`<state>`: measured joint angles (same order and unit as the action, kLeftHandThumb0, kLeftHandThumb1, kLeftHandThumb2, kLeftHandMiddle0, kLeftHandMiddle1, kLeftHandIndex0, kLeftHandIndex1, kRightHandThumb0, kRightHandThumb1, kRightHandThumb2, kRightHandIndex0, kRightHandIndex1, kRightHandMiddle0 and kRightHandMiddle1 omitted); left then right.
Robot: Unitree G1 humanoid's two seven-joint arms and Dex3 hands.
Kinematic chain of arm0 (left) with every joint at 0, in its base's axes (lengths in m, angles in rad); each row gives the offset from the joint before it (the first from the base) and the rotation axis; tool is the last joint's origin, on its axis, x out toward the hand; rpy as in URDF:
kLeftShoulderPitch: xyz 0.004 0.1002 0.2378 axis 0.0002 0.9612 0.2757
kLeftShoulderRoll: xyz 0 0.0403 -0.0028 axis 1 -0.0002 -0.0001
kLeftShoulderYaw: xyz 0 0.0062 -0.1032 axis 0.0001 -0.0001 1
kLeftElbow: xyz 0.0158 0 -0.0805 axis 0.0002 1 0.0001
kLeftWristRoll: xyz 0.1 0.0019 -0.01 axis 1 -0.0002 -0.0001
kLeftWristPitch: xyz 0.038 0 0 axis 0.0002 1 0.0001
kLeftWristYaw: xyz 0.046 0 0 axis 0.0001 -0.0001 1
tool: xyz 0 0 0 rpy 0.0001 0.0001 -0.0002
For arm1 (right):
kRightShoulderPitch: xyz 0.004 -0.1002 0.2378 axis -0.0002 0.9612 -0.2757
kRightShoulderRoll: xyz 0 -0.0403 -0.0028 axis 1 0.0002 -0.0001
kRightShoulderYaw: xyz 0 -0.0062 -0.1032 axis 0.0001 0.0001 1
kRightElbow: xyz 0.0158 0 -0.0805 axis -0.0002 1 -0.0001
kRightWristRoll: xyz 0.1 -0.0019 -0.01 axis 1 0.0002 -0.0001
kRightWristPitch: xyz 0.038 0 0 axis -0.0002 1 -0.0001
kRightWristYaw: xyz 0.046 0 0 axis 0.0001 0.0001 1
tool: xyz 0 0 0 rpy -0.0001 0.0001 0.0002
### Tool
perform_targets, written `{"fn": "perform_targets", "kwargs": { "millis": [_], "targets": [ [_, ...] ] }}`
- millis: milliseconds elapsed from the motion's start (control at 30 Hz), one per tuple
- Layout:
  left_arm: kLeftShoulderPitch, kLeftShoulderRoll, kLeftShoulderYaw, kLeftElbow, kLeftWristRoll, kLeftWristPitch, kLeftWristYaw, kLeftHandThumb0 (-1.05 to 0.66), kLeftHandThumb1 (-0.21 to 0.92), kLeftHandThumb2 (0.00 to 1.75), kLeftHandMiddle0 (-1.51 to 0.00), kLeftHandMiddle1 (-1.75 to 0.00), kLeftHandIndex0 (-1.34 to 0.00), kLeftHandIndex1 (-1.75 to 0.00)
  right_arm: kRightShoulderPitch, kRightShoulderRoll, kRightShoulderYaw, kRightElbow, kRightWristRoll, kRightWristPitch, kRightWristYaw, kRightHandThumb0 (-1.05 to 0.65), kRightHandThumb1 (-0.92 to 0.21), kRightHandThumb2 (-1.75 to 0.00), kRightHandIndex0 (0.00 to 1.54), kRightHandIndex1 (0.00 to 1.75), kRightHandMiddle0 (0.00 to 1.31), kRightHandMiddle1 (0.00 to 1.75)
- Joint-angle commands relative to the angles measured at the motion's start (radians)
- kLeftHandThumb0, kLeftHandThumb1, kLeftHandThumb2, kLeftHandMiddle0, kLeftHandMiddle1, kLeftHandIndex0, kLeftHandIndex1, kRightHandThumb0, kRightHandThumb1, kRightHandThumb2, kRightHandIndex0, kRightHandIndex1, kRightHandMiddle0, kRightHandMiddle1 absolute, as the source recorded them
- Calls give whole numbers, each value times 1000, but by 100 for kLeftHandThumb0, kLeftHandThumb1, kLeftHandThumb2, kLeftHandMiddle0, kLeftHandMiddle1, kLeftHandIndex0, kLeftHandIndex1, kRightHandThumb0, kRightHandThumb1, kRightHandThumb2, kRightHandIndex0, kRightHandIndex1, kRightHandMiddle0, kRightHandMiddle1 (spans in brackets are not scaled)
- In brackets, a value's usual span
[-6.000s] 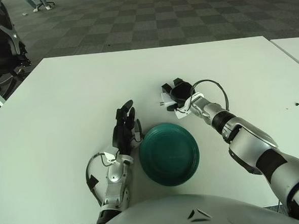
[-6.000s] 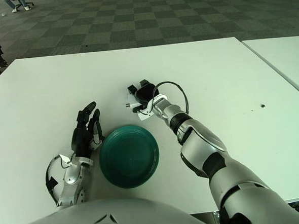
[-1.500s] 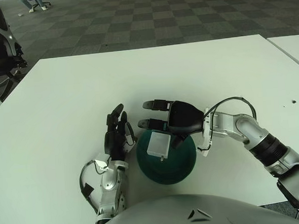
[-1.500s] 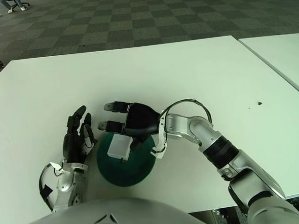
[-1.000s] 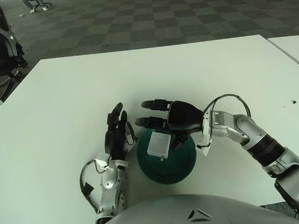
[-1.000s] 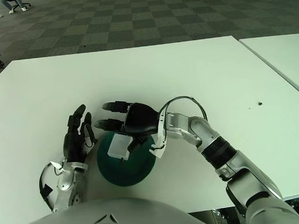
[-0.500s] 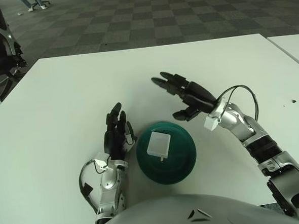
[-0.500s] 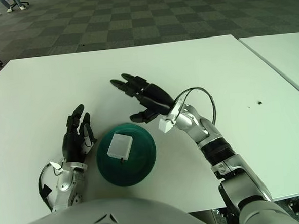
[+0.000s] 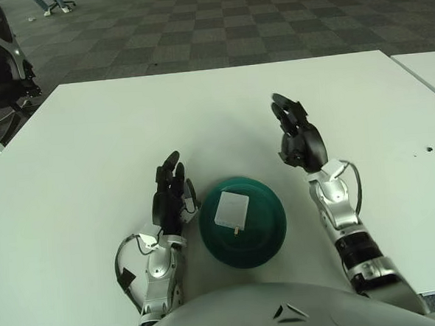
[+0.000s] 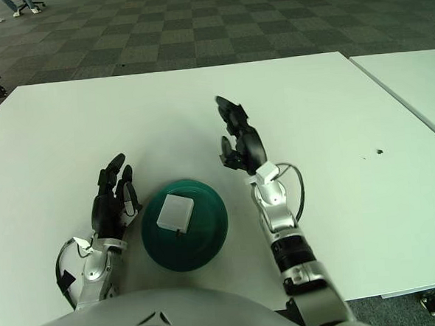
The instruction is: Put the charger into the plate.
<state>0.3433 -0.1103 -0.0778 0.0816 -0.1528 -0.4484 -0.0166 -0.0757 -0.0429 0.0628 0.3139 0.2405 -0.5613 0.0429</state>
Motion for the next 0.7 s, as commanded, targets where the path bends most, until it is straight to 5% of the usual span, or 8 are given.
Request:
{"fn": "perform_targets", "kwargs": {
  "millis": [0,233,667],
  "targets": [
    [27,-2,16,26,11,45,15,-78,92,94,-29,-2,0,-76,15,30,-66,-3,34,47,-33,-83,-92,-77,20,0,1,80],
    [35,-8,24,12,9,67,14,-78,92,95,-31,-2,0,-77,44,59,-99,-35,-26,82,-80,-85,-92,-70,20,0,2,84],
    [55,-13,23,-36,4,107,10,-78,92,95,-33,-2,0,-75,236,132,-16,-150,-188,145,-126,-86,-92,-75,13,1,0,69]
  ]
}}
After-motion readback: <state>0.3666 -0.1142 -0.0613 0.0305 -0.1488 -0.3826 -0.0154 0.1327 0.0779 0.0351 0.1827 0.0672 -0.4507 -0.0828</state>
